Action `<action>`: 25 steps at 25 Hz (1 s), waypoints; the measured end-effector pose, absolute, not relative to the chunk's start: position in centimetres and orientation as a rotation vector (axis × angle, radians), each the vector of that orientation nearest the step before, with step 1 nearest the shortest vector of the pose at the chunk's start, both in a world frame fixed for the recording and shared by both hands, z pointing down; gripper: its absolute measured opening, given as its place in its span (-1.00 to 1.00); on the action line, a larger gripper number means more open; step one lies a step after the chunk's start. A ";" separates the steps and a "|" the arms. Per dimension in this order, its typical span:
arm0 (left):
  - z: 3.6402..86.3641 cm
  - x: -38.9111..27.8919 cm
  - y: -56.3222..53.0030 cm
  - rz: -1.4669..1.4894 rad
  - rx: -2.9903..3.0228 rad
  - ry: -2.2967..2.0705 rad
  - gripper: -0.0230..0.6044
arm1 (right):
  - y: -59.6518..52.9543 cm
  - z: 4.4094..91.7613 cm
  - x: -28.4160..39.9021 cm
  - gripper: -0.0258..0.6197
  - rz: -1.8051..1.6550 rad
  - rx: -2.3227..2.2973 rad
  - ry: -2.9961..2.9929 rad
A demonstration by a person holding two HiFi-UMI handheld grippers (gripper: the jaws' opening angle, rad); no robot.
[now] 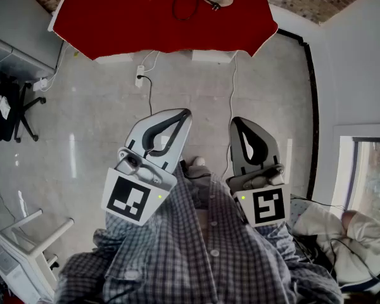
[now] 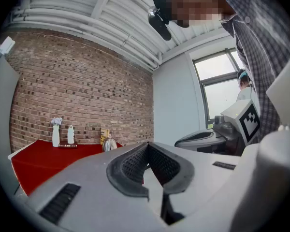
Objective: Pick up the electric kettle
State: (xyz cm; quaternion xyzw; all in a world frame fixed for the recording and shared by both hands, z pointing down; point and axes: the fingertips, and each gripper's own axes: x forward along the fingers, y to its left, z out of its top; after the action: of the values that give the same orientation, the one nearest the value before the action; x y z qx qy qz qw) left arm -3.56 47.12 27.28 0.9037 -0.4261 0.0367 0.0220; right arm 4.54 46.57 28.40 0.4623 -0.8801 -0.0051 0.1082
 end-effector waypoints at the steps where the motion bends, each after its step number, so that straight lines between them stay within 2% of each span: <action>1: 27.3 -3.6 47.1 0.114 2.801 -1.319 -0.91 | 46.6 28.4 4.5 -0.90 -0.020 1.360 -2.585; 25: 26.2 -7.0 47.7 0.061 2.816 -1.316 -0.91 | 48.2 27.4 3.0 -0.90 -0.034 1.445 -2.531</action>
State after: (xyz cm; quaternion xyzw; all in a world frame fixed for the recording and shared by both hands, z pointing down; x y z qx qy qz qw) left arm -7.02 47.71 26.21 0.9057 -0.4232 0.0195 0.0165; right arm 2.98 48.23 27.39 0.4925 -0.8628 -0.0115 0.1134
